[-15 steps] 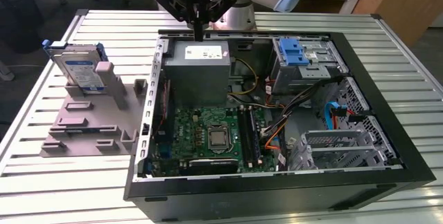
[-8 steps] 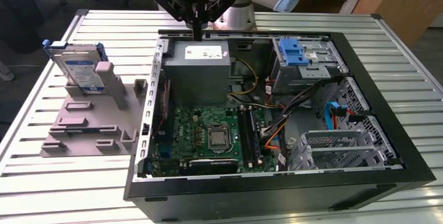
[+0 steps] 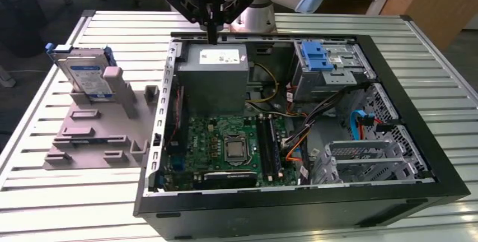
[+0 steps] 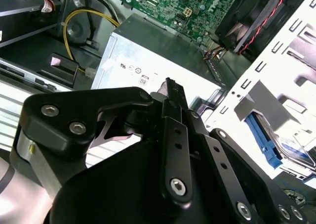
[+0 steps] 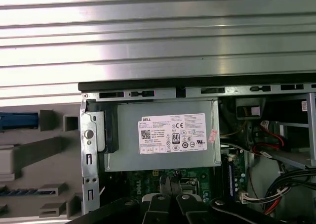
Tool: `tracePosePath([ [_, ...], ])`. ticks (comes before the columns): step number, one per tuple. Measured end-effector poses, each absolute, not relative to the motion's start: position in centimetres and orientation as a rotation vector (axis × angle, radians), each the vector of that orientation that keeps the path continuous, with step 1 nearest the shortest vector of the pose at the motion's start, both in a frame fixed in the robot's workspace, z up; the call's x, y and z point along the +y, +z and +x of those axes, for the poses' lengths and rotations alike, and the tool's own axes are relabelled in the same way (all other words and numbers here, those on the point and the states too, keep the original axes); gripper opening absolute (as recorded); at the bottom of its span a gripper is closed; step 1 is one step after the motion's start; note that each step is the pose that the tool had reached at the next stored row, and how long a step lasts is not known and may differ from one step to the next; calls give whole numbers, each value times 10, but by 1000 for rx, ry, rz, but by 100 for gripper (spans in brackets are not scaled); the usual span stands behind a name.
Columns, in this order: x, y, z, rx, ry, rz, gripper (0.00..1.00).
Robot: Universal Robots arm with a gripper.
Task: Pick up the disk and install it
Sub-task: 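Reach for the disk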
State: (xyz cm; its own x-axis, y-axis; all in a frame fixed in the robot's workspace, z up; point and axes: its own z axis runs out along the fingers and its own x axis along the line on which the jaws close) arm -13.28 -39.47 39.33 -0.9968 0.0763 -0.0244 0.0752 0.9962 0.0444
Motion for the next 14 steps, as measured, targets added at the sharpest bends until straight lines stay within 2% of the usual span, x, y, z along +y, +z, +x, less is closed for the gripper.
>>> tracePosePath([
  [14, -395, 393, -137, 3112, 68, 118, 11],
])
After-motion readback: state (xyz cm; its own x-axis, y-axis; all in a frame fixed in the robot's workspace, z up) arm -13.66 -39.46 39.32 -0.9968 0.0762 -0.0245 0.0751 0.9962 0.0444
